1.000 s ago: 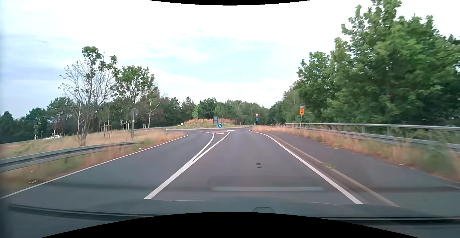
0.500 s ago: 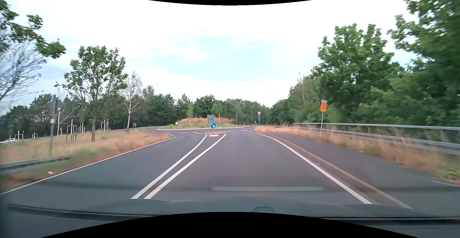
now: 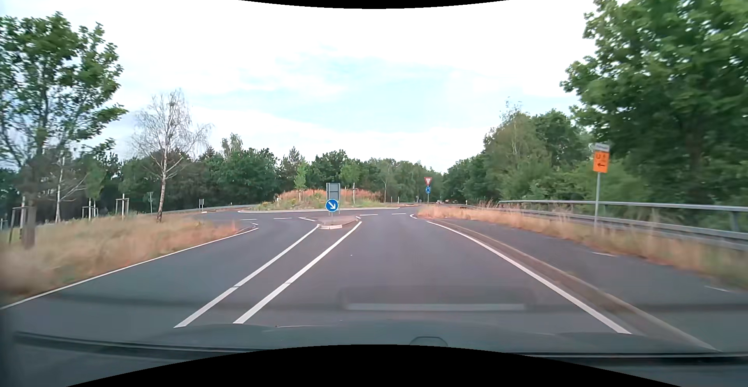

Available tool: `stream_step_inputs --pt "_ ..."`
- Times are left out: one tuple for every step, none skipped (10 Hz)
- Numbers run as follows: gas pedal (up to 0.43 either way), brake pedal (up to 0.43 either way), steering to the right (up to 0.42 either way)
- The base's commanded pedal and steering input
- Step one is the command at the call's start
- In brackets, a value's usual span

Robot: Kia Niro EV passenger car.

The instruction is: Follow the waypoints while adhering to traffic rules and regulations

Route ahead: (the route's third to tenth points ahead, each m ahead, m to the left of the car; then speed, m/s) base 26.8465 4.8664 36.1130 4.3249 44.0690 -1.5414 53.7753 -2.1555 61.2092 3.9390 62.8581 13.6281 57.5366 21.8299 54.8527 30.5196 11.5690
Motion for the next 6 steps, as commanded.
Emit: stream_step_inputs --pt "0.000 0.207 -0.011" --pt "0.000 0.207 -0.012" --pt "0.000 0.213 -0.013" --pt "0.000 0.220 -0.013" --pt "0.000 0.226 -0.014" --pt "0.000 0.232 -0.015"
